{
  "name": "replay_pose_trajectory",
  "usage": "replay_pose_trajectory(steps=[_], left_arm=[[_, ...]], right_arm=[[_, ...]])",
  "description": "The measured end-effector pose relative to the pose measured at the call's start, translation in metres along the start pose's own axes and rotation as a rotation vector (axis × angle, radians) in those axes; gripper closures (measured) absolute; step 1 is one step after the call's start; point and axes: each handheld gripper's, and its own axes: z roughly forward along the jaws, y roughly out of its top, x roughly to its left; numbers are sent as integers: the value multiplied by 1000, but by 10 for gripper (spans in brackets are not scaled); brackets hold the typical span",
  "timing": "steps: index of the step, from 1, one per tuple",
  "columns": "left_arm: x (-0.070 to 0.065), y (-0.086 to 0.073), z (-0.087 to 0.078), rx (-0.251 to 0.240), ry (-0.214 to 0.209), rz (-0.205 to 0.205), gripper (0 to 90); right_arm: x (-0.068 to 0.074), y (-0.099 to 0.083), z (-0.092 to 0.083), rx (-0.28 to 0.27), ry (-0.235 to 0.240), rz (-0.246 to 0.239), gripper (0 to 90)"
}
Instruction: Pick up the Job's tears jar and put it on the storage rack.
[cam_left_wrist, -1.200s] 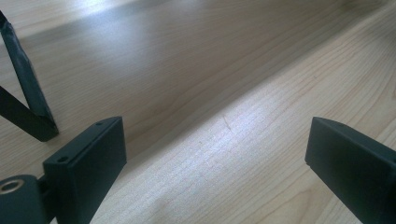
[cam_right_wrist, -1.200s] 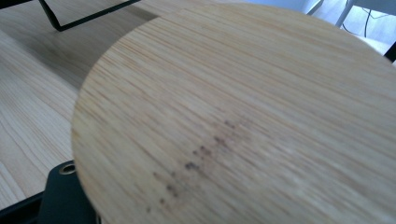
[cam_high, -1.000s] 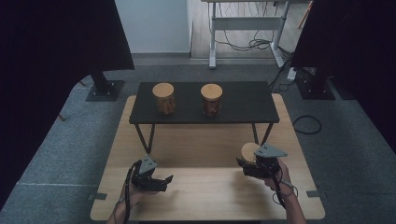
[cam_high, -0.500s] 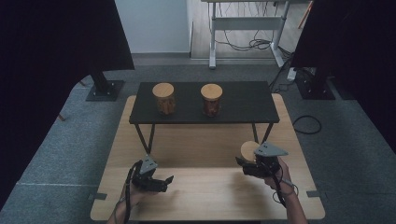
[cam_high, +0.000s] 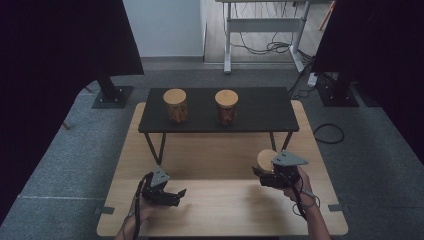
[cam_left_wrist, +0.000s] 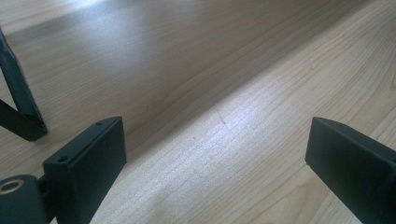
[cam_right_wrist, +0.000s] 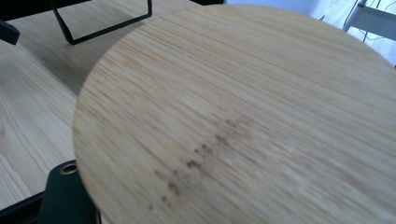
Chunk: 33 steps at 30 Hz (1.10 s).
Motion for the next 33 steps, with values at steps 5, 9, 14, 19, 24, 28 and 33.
replay_pose_trajectory(steps=[5, 9, 14, 19, 24, 28, 33], left_arm=[[1, 0, 1, 5, 2, 1, 49], [0, 0, 1, 9, 3, 2, 49], [-1, 1, 2, 11, -1, 8, 49], [-2, 1, 2, 10, -6, 13, 49], [-2, 1, 1, 6, -3, 12, 50], [-2, 2, 0, 2, -4, 13, 50], [-2, 2, 1, 5, -4, 14, 50]], right_arm=[[-1, 3, -2, -6, -3, -2, 241], [-1, 4, -3, -11, -9, -2, 241], [-3, 2, -5, -10, -11, 4, 242], [-3, 6, -7, -14, -8, -7, 242], [-2, 12, -8, -18, -11, -21, 242], [-3, 14, -9, -23, -14, -19, 242], [-3, 19, -12, -31, -13, -27, 242]])
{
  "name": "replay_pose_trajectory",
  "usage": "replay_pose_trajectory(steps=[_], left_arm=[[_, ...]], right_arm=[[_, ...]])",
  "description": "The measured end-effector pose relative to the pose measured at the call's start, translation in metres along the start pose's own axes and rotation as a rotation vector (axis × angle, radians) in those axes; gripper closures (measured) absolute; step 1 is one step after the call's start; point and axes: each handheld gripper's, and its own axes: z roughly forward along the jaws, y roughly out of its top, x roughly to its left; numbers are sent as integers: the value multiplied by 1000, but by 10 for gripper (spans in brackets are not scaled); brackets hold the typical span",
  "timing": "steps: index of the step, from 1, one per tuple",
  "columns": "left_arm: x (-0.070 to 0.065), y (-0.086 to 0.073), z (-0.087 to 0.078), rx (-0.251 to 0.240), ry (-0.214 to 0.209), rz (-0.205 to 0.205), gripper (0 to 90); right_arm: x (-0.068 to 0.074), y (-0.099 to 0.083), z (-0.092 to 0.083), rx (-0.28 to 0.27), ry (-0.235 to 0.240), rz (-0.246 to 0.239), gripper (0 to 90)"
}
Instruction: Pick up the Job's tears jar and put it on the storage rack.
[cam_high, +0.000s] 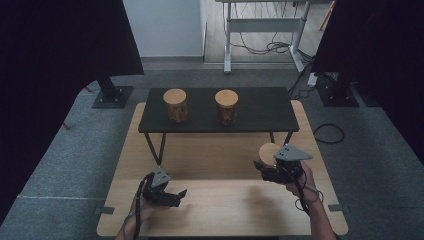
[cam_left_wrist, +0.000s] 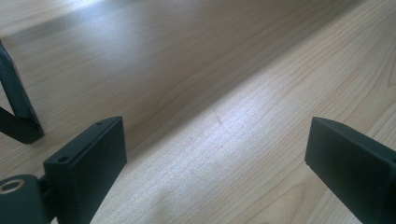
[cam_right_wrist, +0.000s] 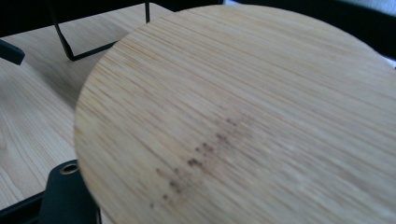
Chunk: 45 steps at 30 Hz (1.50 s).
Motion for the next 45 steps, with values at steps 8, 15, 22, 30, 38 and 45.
replay_pose_trajectory(steps=[8, 15, 22, 30, 38, 45], left_arm=[[0, 0, 0, 1, 0, -1, 50], [0, -1, 0, -1, -1, -5, 50], [2, -1, 0, -3, -6, -11, 51], [0, 0, 0, -1, -5, -2, 50], [1, -1, -1, -5, -1, -5, 51], [1, 0, -1, -7, -2, 4, 51]], right_arm=[[-1, 2, 0, -6, 0, -3, 242], [-1, 4, 1, -2, 3, -7, 243], [-3, 10, 0, -10, 3, -12, 243], [-5, 18, -2, -21, 13, -28, 243], [-8, 24, -3, -30, 5, -33, 243], [-7, 30, -1, -26, -9, -39, 243]])
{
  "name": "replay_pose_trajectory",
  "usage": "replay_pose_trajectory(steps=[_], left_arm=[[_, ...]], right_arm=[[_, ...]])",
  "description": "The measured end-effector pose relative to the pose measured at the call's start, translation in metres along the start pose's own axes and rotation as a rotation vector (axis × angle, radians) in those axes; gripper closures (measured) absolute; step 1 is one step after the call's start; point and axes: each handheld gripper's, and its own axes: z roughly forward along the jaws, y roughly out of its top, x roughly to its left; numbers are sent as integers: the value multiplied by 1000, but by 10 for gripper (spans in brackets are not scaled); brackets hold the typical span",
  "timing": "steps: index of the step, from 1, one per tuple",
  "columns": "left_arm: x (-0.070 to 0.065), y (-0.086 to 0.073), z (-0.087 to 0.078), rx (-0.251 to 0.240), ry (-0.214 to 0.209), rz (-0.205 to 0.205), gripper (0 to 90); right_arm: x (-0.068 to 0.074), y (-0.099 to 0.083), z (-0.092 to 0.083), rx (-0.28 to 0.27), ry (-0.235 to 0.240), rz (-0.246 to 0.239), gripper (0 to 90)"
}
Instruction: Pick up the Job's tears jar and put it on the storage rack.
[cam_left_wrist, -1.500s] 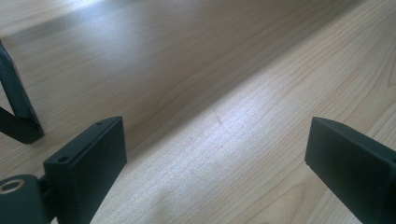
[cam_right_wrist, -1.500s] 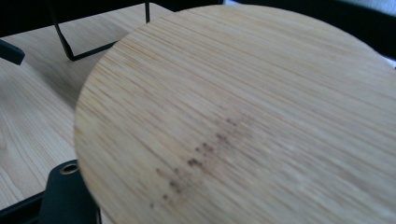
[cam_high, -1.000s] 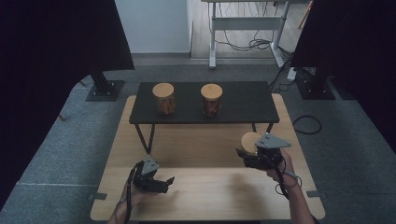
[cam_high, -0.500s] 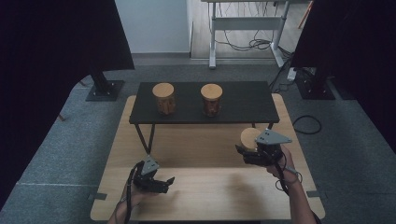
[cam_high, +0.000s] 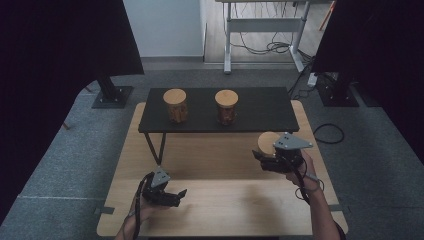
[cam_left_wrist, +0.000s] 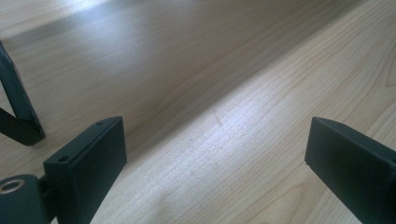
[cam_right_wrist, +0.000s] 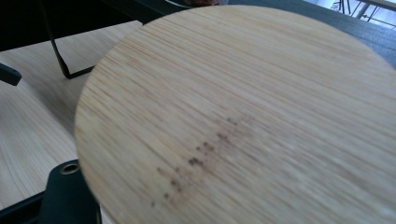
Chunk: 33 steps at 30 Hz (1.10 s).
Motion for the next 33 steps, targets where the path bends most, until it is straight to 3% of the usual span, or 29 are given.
replay_pose_trajectory(steps=[10, 21, 33], left_arm=[[0, -1, 1, 4, -3, -1, 51], [-3, 1, 3, 10, -3, 8, 51], [0, -1, 2, 6, 4, -9, 51]], right_arm=[[-3, 11, 3, 5, 12, -19, 243], [-10, 35, 2, 5, -5, -47, 243], [-21, 35, 6, -5, 16, -35, 244]])
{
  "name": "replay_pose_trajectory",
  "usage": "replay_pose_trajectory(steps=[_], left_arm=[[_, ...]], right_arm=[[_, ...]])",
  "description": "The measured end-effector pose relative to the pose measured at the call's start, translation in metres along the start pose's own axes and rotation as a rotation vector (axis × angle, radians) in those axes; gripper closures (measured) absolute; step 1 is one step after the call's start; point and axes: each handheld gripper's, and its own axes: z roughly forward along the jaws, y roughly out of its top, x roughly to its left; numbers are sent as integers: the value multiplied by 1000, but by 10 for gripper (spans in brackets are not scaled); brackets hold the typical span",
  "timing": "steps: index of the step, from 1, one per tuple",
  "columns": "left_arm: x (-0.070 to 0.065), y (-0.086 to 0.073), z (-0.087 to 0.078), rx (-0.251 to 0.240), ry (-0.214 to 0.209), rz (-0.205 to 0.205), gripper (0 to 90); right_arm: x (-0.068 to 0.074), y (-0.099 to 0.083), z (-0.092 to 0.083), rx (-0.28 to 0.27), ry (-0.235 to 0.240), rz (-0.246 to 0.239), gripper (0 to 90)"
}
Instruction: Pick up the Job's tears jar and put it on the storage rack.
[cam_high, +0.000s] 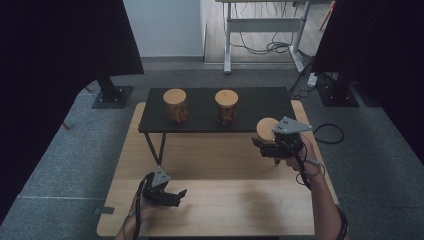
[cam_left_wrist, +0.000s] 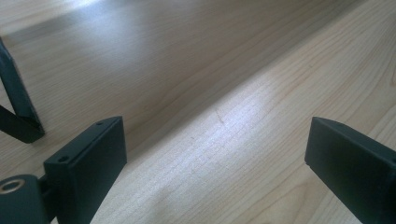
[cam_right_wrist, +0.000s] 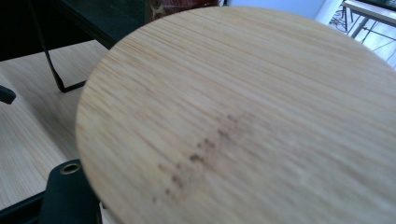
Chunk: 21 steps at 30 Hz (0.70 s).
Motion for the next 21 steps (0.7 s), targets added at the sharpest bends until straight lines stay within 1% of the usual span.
replay_pose_trajectory(steps=[9, 21], left_arm=[[1, 0, -1, -3, 1, -4, 51], [3, -1, -4, -9, 7, -10, 51]], right_arm=[[-3, 5, 0, -9, 20, -9, 244], [-4, 15, -2, -15, 13, -19, 244]])
